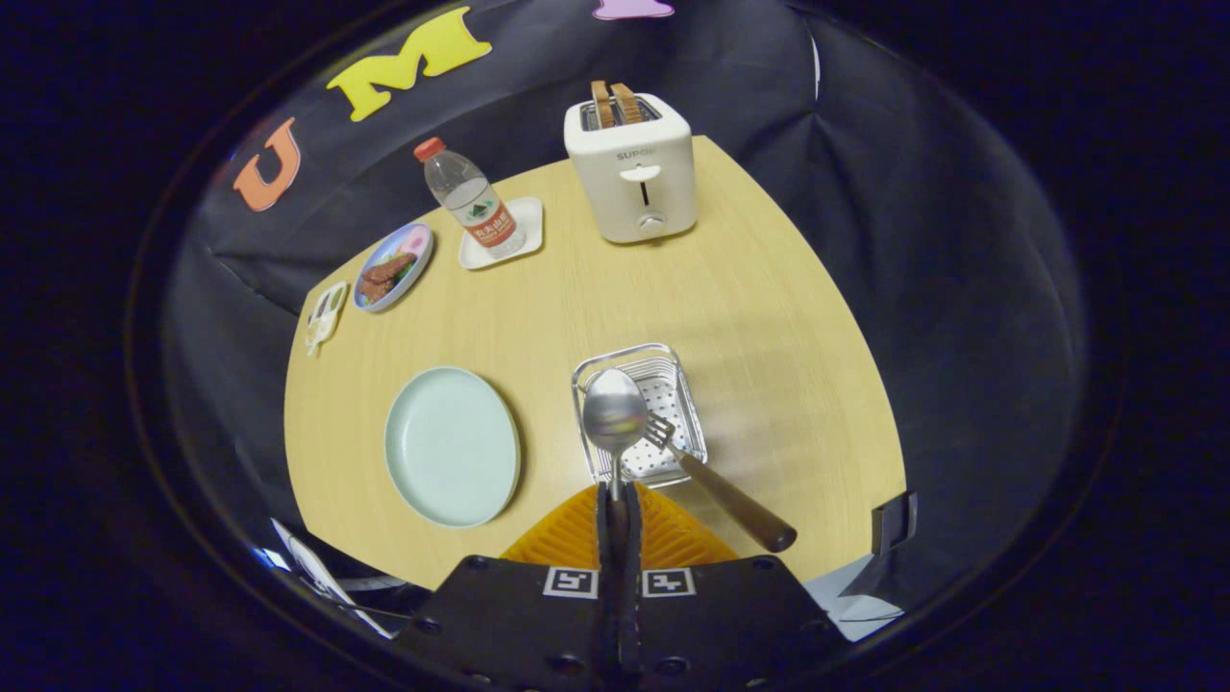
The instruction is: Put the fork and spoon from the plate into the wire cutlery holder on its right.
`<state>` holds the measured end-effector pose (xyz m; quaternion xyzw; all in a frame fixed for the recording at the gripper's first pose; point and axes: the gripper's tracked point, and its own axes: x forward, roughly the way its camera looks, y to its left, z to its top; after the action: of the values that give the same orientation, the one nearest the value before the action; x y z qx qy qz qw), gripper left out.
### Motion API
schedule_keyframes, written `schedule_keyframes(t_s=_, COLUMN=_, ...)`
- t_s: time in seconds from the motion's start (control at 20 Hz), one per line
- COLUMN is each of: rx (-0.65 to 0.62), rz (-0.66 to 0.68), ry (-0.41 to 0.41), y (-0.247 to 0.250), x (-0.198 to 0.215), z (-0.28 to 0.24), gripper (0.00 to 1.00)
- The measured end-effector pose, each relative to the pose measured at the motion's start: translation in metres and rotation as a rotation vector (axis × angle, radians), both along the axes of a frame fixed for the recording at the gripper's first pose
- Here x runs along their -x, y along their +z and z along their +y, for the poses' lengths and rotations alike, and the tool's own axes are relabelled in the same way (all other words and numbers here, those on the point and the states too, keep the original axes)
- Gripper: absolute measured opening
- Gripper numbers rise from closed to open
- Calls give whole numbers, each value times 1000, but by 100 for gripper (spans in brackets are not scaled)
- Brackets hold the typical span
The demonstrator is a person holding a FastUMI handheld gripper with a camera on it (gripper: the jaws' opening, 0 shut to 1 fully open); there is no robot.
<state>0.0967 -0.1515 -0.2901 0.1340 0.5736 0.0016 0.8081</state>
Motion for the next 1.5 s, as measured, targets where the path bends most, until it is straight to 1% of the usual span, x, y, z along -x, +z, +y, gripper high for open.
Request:
schedule_keyframes(t_s=0.05, rx=0, rz=25, ry=6, y=-3, x=-1, z=-1, gripper=4)
schedule_keyframes(t_s=0.15, rx=-7, rz=56, ry=5, y=-4, x=-5, z=-3, gripper=4)
schedule_keyframes(t_s=0.2, rx=0, rz=55, ry=4, y=-4, x=-10, z=-6, gripper=6)
schedule_keyframes(t_s=0.25, rx=17, rz=49, ry=2, y=-4, x=-15, z=-10, gripper=6)
schedule_keyframes(t_s=0.35, rx=1, rz=16, ry=2, y=4, x=-24, z=-8, gripper=5)
schedule_keyframes(t_s=0.45, rx=-2, rz=-10, ry=11, y=7, x=-29, z=-6, gripper=6)
schedule_keyframes(t_s=0.5, rx=-4, rz=-23, ry=18, y=9, x=-31, z=-3, gripper=9)
schedule_keyframes(t_s=0.55, rx=-5, rz=-31, ry=22, y=11, x=-32, z=-1, gripper=17)
schedule_keyframes(t_s=0.6, rx=-12, rz=-40, ry=23, y=12, x=-33, z=2, gripper=17)
schedule_keyframes(t_s=0.7, rx=-26, rz=-59, ry=26, y=16, x=-33, z=8, gripper=27)
schedule_keyframes(t_s=0.8, rx=-42, rz=-86, ry=24, y=21, x=-32, z=15, gripper=31)
schedule_keyframes(t_s=0.85, rx=-46, rz=-101, ry=25, y=23, x=-32, z=19, gripper=39)
schedule_keyframes(t_s=1.05, rx=-42, rz=-153, ry=32, y=35, x=-26, z=36, gripper=39)
schedule_keyframes(t_s=1.25, rx=26, rz=-279, ry=66, y=64, x=-23, z=55, gripper=39)
schedule_keyframes(t_s=1.4, rx=69, rz=-390, ry=91, y=97, x=-19, z=75, gripper=51)
schedule_keyframes(t_s=1.5, rx=68, rz=-456, ry=100, y=121, x=-14, z=92, gripper=64)
